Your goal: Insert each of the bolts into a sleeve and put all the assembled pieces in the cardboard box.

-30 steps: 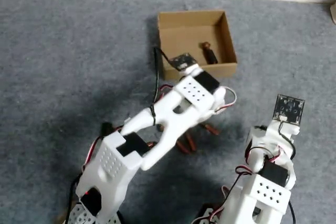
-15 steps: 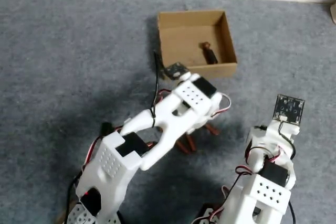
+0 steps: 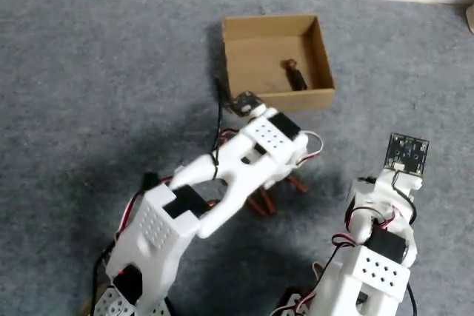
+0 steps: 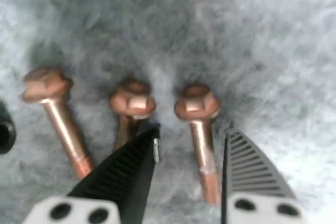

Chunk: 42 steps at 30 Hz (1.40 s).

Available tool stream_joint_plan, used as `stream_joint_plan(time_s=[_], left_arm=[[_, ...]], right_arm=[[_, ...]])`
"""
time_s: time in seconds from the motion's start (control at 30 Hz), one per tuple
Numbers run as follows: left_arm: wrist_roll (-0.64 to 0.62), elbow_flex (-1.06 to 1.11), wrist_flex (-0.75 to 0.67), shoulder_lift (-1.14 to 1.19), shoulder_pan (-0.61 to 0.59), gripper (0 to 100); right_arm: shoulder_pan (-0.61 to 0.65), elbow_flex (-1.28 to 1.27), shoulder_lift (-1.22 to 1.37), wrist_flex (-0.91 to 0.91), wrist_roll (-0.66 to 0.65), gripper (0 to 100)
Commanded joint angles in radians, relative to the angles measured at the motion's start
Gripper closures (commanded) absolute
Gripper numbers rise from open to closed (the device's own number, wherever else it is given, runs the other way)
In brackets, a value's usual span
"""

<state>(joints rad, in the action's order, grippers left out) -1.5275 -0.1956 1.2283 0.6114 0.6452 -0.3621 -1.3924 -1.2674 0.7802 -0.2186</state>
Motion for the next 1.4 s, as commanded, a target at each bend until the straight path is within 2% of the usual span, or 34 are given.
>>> stream_joint_plan(time_s=[0.0, 0.07, 0.1, 0.17, 0.33, 0.43, 0.47, 0.53, 0.63, 0.77, 0.83, 1.07, 1.23, 1.37], left_arm=[[0.000, -0.015, -0.023, 0.028, -0.051, 88], [0.000, -0.035, -0.015, 0.036, -0.062, 98], [0.000, -0.038, -0.015, 0.038, -0.065, 100], [0.000, -0.038, -0.015, 0.038, -0.059, 98], [0.000, -0.039, -0.009, 0.033, -0.058, 99], [0.011, -0.067, 0.052, 0.031, -0.035, 99], [0.051, -0.087, 0.091, 0.031, -0.016, 99], [0.190, -0.137, 0.164, 0.031, 0.021, 99], [0.517, -0.222, 0.230, 0.035, 0.051, 100], [0.879, -0.246, 0.233, 0.031, 0.053, 100], [1.013, -0.251, 0.233, 0.030, 0.051, 100], [1.046, -0.243, 0.239, -0.033, 0.056, 100], [1.048, -0.197, 0.287, -0.209, 0.051, 100], [1.049, -0.059, 0.282, -0.403, 0.047, 100]], right_arm=[[0.012, 0.005, -0.008, -0.033, 0.006, 99.4], [0.012, 0.005, -0.008, -0.035, 0.006, 99.4], [0.012, 0.005, -0.008, -0.035, 0.006, 99.4], [0.012, 0.005, -0.007, -0.035, 0.006, 99.4], [0.012, 0.005, -0.007, -0.035, 0.006, 99.4], [0.012, 0.004, -0.007, -0.035, 0.006, 99.4], [0.012, 0.004, -0.007, -0.035, 0.006, 99.4], [0.012, 0.004, -0.007, -0.035, 0.006, 99.4], [0.012, -0.019, -0.012, -0.044, 0.005, 99.4], [0.012, -0.050, -0.012, -0.096, 0.005, 99.4], [0.013, -0.050, -0.012, -0.096, 0.005, 99.4], [0.013, -0.053, -0.013, -0.097, 0.012, 99.4], [0.013, -0.053, -0.013, -0.097, 0.014, 99.4], [0.013, -0.054, -0.013, -0.097, 0.014, 99.4]])
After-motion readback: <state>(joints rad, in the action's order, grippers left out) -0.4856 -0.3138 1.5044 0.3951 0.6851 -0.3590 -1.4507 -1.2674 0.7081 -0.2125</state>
